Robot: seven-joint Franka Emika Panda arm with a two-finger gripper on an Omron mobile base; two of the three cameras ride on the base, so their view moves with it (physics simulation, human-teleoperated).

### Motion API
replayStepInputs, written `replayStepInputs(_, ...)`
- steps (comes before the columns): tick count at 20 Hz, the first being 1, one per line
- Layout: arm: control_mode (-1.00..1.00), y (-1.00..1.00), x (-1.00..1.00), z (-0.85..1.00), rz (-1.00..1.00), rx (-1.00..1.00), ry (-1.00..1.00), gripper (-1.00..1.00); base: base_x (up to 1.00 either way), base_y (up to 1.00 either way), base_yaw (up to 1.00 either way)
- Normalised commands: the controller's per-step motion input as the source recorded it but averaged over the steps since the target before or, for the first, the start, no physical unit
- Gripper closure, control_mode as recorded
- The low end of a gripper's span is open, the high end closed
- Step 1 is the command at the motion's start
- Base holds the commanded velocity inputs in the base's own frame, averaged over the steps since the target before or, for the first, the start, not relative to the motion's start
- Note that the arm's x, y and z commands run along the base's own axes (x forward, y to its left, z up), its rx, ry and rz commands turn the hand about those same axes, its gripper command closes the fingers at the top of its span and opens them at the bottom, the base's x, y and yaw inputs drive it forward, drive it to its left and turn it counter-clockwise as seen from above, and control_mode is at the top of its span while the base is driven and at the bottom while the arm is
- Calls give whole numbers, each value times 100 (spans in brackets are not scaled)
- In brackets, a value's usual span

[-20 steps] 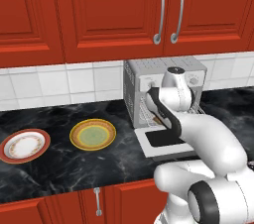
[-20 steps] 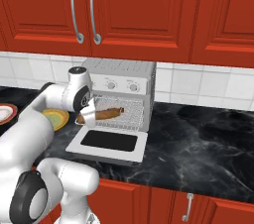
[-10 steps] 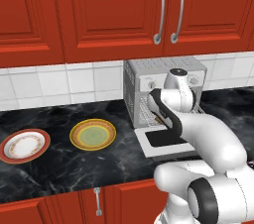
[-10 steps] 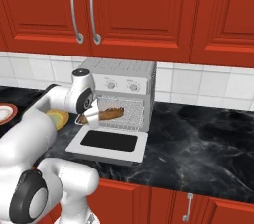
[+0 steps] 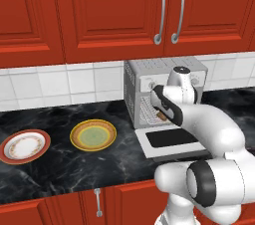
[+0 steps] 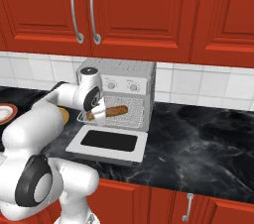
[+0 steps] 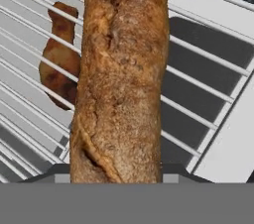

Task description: Open the toaster oven door. Place the baguette on the top rack in the toaster oven and place the chicken drumstick on the bottom rack.

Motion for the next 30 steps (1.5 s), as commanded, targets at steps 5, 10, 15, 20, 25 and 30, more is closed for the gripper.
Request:
replayStepInputs(5,-100,-12,0,-19,2,0,0,100,0,0,0)
replayStepInputs(10,-100,0,0,0,0,0,-1,-100,0,0,0)
replayStepInputs(15,-100,-1,-15,10,2,0,-8,-100,0,0,0)
replayStepInputs(20,-100,-11,-52,7,3,0,-9,-100,0,0,0)
replayStepInputs(25,-100,-38,-65,0,0,2,-10,-100,0,0,0)
replayStepInputs(30,-100,-29,-1,-15,0,4,-7,-100,0,0,0)
